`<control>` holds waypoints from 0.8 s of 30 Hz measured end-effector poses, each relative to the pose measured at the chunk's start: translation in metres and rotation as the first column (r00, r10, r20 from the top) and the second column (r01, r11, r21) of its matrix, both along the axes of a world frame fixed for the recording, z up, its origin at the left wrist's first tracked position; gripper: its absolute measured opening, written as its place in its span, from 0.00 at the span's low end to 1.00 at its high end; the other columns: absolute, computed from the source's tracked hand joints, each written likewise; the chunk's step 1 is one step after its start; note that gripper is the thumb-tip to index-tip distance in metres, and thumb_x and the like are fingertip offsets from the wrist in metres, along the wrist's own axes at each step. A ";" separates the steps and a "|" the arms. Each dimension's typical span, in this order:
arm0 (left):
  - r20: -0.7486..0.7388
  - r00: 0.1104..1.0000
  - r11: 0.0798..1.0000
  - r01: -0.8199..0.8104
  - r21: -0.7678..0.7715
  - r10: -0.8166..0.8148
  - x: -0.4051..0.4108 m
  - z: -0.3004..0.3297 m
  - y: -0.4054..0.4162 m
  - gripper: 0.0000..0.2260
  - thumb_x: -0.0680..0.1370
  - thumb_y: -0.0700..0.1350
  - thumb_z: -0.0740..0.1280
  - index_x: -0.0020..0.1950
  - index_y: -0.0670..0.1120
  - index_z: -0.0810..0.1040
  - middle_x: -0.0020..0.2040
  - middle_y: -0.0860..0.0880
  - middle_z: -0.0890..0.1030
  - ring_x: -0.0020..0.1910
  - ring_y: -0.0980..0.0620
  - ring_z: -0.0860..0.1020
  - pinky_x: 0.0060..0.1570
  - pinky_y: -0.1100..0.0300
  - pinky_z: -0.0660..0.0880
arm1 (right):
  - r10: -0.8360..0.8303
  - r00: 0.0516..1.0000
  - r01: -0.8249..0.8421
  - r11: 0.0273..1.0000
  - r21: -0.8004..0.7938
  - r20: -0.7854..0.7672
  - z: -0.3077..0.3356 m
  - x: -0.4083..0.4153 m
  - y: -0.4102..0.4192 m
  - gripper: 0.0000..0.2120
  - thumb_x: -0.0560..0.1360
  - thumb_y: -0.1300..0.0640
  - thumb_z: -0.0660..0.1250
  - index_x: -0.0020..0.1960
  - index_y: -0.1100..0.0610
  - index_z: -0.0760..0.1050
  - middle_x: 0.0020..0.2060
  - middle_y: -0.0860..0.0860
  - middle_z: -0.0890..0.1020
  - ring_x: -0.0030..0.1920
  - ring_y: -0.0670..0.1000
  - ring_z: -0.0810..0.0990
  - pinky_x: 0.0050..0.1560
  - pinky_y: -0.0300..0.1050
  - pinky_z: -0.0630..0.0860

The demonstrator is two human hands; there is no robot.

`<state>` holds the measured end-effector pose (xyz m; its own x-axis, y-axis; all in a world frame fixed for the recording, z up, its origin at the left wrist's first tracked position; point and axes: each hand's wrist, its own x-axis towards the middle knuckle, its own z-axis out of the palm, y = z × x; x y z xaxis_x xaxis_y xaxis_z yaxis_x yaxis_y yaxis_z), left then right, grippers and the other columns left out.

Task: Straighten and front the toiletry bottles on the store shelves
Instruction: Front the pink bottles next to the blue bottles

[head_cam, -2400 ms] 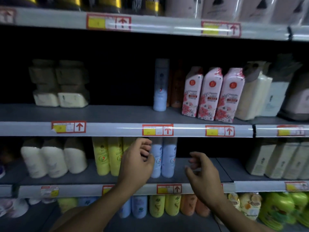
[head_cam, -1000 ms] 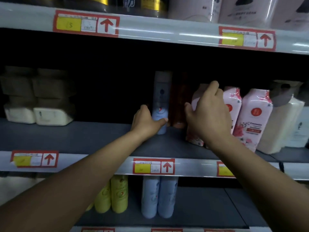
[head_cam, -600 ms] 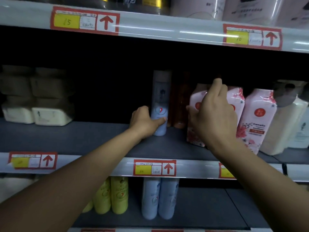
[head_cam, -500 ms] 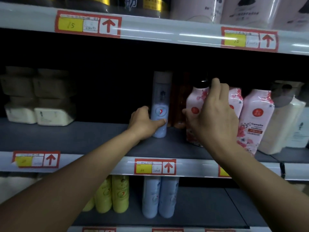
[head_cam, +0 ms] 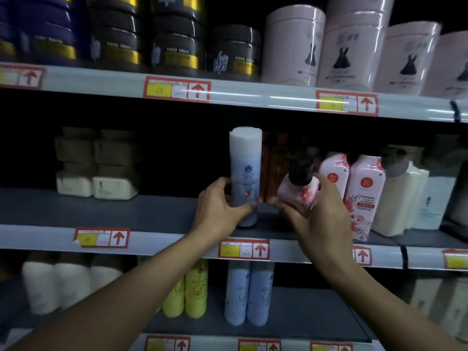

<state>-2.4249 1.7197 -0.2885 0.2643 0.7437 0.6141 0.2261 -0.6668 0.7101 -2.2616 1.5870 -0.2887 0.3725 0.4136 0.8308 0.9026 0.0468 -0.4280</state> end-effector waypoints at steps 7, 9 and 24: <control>0.118 0.993 0.988 -0.042 0.147 0.025 -0.032 0.028 -0.048 0.23 0.67 0.54 0.83 0.59 0.53 0.80 0.53 0.58 0.83 0.48 0.68 0.79 0.42 0.77 0.72 | 0.055 0.998 -0.053 0.986 0.157 -0.005 0.024 -0.020 -0.048 0.38 0.68 0.44 0.80 0.72 0.54 0.70 0.60 0.51 0.81 0.57 0.50 0.79 0.52 0.36 0.70; 0.102 0.995 0.986 -0.006 0.168 -0.011 -0.044 0.033 -0.066 0.22 0.67 0.54 0.83 0.55 0.56 0.79 0.48 0.63 0.82 0.48 0.75 0.77 0.41 0.79 0.70 | 0.073 0.997 -0.069 0.983 0.169 -0.018 0.026 -0.025 -0.065 0.38 0.67 0.43 0.79 0.72 0.55 0.70 0.61 0.51 0.81 0.59 0.50 0.80 0.56 0.42 0.76; -0.093 0.993 0.990 0.089 0.110 -0.079 -0.060 -0.032 -0.150 0.23 0.59 0.62 0.82 0.49 0.58 0.80 0.43 0.61 0.84 0.41 0.63 0.81 0.41 0.57 0.82 | 0.055 0.993 -0.053 0.998 0.014 -0.103 -0.032 -0.026 -0.157 0.37 0.66 0.33 0.75 0.69 0.48 0.72 0.54 0.43 0.83 0.48 0.46 0.83 0.47 0.43 0.80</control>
<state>-2.4847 1.5699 -0.3201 0.3797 0.6432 0.6649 0.2242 -0.7613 0.6084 -2.2880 1.4295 -0.3207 0.4338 0.4259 0.7940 0.8497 0.0998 -0.5178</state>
